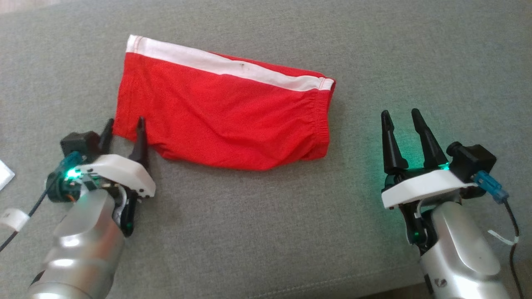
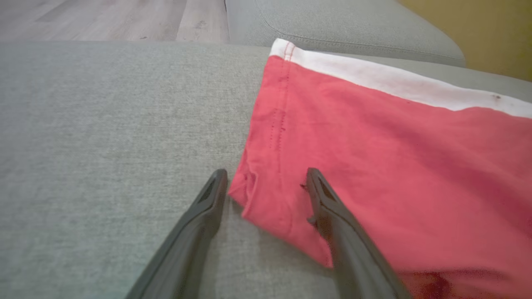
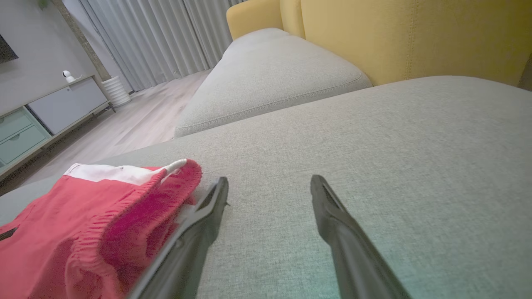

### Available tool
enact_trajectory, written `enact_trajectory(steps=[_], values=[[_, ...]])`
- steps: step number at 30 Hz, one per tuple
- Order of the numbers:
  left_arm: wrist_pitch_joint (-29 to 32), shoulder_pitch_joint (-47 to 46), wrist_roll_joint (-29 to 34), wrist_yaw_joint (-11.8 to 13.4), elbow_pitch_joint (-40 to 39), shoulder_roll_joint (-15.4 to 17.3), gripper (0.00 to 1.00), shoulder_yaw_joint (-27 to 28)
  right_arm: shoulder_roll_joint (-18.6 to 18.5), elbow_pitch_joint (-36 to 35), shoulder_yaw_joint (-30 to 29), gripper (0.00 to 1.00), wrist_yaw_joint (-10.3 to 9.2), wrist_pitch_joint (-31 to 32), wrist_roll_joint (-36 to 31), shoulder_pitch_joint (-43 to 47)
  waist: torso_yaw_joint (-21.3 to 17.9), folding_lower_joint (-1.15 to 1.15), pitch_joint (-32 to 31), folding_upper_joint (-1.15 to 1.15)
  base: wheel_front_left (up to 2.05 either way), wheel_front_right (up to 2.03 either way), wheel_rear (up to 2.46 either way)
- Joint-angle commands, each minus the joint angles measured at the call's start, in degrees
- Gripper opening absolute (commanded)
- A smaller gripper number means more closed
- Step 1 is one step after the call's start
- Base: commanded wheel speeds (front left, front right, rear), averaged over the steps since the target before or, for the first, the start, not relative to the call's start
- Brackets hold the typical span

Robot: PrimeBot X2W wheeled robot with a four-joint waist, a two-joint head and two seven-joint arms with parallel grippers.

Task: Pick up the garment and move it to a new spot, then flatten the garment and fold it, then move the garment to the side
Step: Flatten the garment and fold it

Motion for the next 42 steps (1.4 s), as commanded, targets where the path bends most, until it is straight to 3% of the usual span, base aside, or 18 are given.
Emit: enact_trajectory(steps=[1, 2, 4, 5, 12, 21, 26, 27, 28, 36, 42], values=[[1.4, 1.5, -0.4, -0.3, 0.9, -0.2, 1.0, -0.4, 0.8, -1.6, 1.3, 1.0, -0.04, -0.6, -0.5, -0.1, 0.1, 0.0, -0.1, 0.0, 0.0, 0.0, 0.0], [1.7, 1.5, -0.9, -0.3, 0.9, -0.3, 0.92, -0.9, 0.8, -1.6, 1.5, 1.0, -0.04, -0.6, -0.5, -0.2, 0.1, 0.0, -0.1, 0.0, 0.0, 0.0, 0.0], [1.5, 1.4, -1.8, -0.4, 0.9, -0.2, 0.12, -1.5, 0.8, -1.6, 1.8, 1.0, -0.04, -0.6, -0.5, -0.3, 0.1, 0.0, -0.2, 0.0, 0.0, 0.0, 0.0], [1.4, 1.3, -2.2, -0.4, 0.9, -0.1, 0.0, -1.8, 0.8, -1.6, 1.9, 1.0, -0.04, -0.6, -0.4, -0.4, 0.0, 0.0, -0.3, 0.0, 0.0, 0.0, 0.0], [-0.1, 2.3, -2.6, -0.3, 0.6, 0.4, 0.0, -1.8, 0.8, -1.0, 0.9, 1.0, -0.04, -0.6, -0.7, 0.8, 1.3, 0.0, -3.1, 0.0, 0.0, 0.0, 0.0], [-0.2, 14.6, 4.2, 4.5, -12.4, -0.3, 0.0, 9.0, 0.8, 0.4, -1.3, 1.0, -0.04, -0.6, -1.6, 5.0, 5.3, 0.0, -9.0, 0.0, 0.0, 0.0, 0.0], [-0.2, 20.4, 8.2, 4.3, -18.2, -2.9, 0.02, 14.3, 0.8, 0.5, -0.2, 1.0, -0.04, -0.6, -1.9, 5.6, 6.8, 0.0, -9.4, 0.0, 0.0, 0.0, 0.0], [-0.2, 21.1, 9.4, 4.1, -19.3, -3.3, 0.45, 15.2, 0.8, 0.2, 0.6, 1.0, -0.04, -0.6, -2.1, 5.4, 7.0, 0.0, -9.2, 0.0, 0.0, 0.0, 0.0], [-0.2, 21.7, 10.5, 3.9, -20.1, -3.8, 1.0, 16.0, 0.8, -0.2, 1.4, 1.0, -0.04, -0.6, -1.9, 5.1, 7.3, 0.0, -9.1, 0.0, 0.0, 0.0, 0.0], [-0.2, 25.2, 18.7, 2.5, -27.1, -7.5, 1.0, 22.3, 0.8, -0.2, 7.5, 1.0, -0.04, -0.6, 2.2, -0.9, 10.8, 0.0, -7.9, 0.0, 0.0, 0.0, 0.0], [-0.2, 26.2, 21.5, 0.8, -27.7, -9.0, 1.0, 22.5, 0.8, 8.5, 7.6, 1.0, -0.04, -0.6, 1.3, -4.8, 14.8, 0.0, -6.7, 0.0, 0.0, 0.0, 0.0]])
